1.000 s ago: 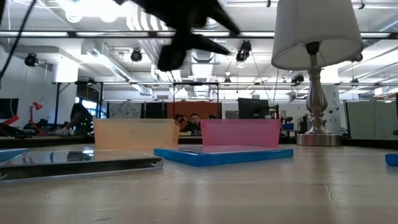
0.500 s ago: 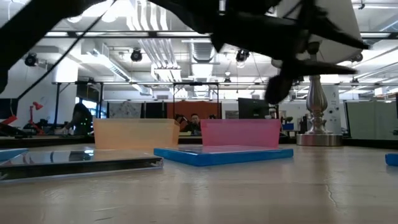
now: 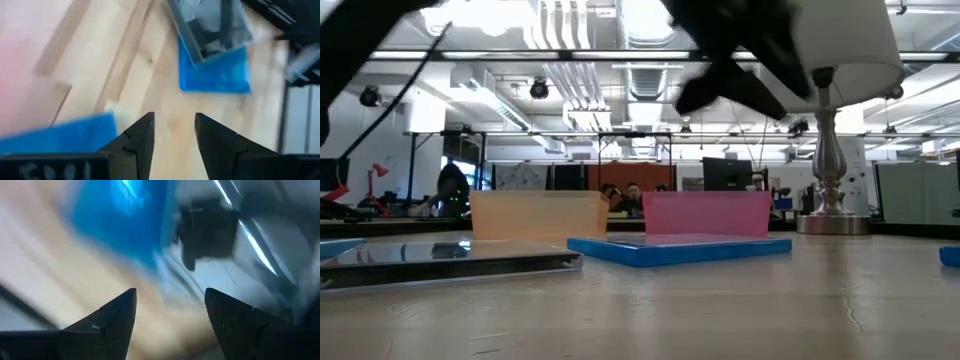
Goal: Pick & place jewel cases by type
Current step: Put the center blue CD case into the orange bin
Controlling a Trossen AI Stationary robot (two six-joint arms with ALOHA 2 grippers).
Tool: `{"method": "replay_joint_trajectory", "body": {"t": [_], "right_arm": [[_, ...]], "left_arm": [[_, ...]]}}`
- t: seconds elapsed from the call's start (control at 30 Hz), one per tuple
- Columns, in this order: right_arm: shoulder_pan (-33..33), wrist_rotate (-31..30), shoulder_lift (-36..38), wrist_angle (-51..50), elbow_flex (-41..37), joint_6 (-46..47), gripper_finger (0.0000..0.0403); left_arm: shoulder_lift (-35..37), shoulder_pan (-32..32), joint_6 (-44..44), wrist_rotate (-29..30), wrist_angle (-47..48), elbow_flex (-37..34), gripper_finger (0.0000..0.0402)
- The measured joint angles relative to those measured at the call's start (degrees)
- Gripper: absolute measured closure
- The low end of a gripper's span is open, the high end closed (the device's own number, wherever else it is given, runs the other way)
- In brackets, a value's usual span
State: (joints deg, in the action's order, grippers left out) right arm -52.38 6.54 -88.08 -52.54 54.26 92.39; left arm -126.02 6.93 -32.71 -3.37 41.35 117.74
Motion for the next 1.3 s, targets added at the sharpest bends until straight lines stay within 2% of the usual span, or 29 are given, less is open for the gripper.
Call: {"method": "replay_joint_trajectory", "body": {"t": [0.07, 0.13, 0.23, 0.3, 0.43, 0.53, 0.67, 0.83, 1.0, 1.3], "right_arm": [[5.82, -6.23, 1.79, 4.57, -1.34, -6.78, 0.0173], [10.56, -9.12, 4.47, 6.86, -3.26, -12.98, 0.0173], [19.45, -7.94, 7.24, 15.12, -7.45, -22.22, 0.0172], [26.05, -6.14, 7.27, 20.24, -10.50, -25.58, 0.0172], [35.37, -1.21, 4.09, 34.76, -12.40, -26.01, 0.0172], [37.92, -0.98, 0.84, 35.63, -10.89, -21.18, 0.0172], [37.34, -0.89, -2.42, 35.64, -9.41, -11.12, 0.0172], [37.15, -3.10, -7.51, 43.56, -8.70, -1.21, 0.0172], [36.48, -5.56, -12.50, 44.11, -5.18, 3.59, 0.0172], [36.56, -13.06, -17.96, 44.75, -2.15, 9.96, 0.0172]], "left_arm": [[7.48, 1.15, -3.36, 2.41, -1.77, -10.54, 0.0278], [15.47, 2.53, -9.71, 4.55, -6.84, -24.02, 0.0278], [27.52, 5.45, -23.30, 7.29, -20.37, -44.55, 0.0278], [33.18, 7.26, -31.17, 9.01, -28.90, -54.63, 0.0278], [39.41, 8.67, -37.26, 15.58, -28.59, -66.51, 0.0280], [43.46, 6.65, -36.79, 19.57, -28.41, -70.42, 0.0280], [43.20, 1.64, -31.59, 18.95, -28.75, -72.94, 0.0280], [38.93, -3.39, -24.61, 9.90, -32.94, -72.31, 0.0280], [33.65, -5.30, -18.47, 7.27, -34.48, -70.17, 0.0280], [23.16, -6.93, -14.20, -4.20, -36.55, -67.80, 0.0281]]}}
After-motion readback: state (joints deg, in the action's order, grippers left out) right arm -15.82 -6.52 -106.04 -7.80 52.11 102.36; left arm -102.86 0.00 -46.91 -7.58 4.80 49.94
